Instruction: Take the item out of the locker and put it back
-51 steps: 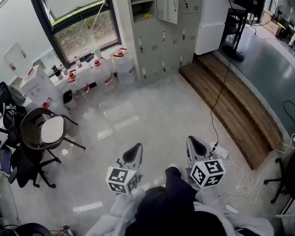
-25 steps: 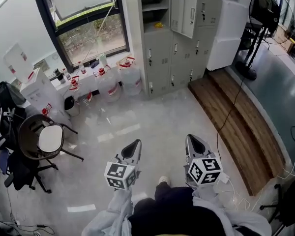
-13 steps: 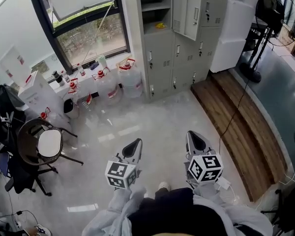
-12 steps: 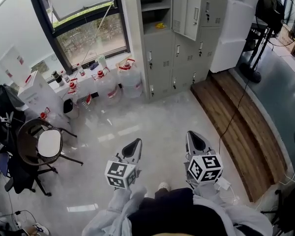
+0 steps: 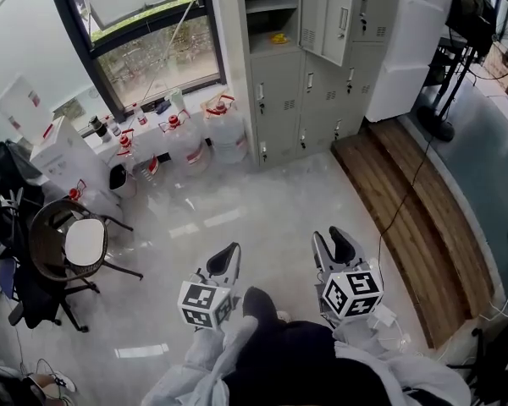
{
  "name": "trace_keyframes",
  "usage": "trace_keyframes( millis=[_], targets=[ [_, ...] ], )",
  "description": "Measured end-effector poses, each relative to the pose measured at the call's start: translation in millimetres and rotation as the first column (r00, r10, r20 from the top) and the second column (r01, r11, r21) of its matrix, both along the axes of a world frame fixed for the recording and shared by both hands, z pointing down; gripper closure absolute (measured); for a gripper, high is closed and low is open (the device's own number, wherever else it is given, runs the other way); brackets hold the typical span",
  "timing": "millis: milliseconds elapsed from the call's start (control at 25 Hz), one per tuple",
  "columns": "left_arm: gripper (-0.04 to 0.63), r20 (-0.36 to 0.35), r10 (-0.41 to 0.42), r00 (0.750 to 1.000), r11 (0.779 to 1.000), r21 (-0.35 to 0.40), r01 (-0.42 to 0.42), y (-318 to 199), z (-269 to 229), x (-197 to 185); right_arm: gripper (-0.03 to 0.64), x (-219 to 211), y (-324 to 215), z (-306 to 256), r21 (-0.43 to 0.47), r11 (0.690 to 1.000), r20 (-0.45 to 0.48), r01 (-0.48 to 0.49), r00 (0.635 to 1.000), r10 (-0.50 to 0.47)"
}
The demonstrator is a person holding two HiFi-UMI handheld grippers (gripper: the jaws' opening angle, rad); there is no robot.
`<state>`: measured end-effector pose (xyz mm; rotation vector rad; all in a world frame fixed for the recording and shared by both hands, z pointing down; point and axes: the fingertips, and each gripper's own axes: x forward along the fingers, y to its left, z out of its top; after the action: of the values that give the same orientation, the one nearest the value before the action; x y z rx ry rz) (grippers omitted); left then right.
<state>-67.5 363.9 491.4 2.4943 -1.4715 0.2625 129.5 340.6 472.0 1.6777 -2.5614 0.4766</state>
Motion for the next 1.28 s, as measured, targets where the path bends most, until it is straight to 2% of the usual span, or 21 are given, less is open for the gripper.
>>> trace_keyframes(
  millis=[120, 320, 400, 720, 920, 1040, 1280],
  targets=[
    [0.584, -0.011, -0.013, 1.000, 1.000, -0.010, 0.013, -3, 2, -1, 0.359, -3, -1, 2, -0.009, 1.000, 0.007, 0.023, 1.000, -0.023],
    [0.584, -0.011, 0.006, 1.000, 1.000, -0.014, -0.006, -21, 0, 9, 0.234, 2, -15, 4, -0.012, 1.000, -0.007, 0.024, 1.000, -0.024],
    [0.584, -0.013, 0.020, 1.000, 1.000, -0.014, -0.020, -31, 0, 13, 0.203, 2, -25, 7, -0.019, 1.000, -0.008, 0.024, 1.000, -0.024],
    [0.584, -0.019, 0.034, 0.999, 0.999, -0.008, -0.034, -99, 3, 8, 0.193, -7, -91, 12, -0.031, 0.999, -0.011, 0.033, 0.999, -0.033],
    [0.584, -0.036, 0.033, 0.999, 0.999, 0.007, -0.033, -170, -4, -3, 0.193, -17, -154, 4, -0.027, 0.999, -0.011, 0.038, 0.999, -0.039],
    [0.584, -0.040, 0.053, 0.998, 0.998, 0.037, -0.052, -216, -17, -6, 0.193, -23, -196, -4, -0.028, 0.999, -0.017, 0.045, 0.999, -0.045],
    [0.584, -0.036, 0.092, 0.995, 0.995, 0.050, -0.090, -295, -32, -17, 0.193, -37, -268, -17, -0.007, 1.000, -0.023, 0.012, 1.000, -0.012]
  ],
)
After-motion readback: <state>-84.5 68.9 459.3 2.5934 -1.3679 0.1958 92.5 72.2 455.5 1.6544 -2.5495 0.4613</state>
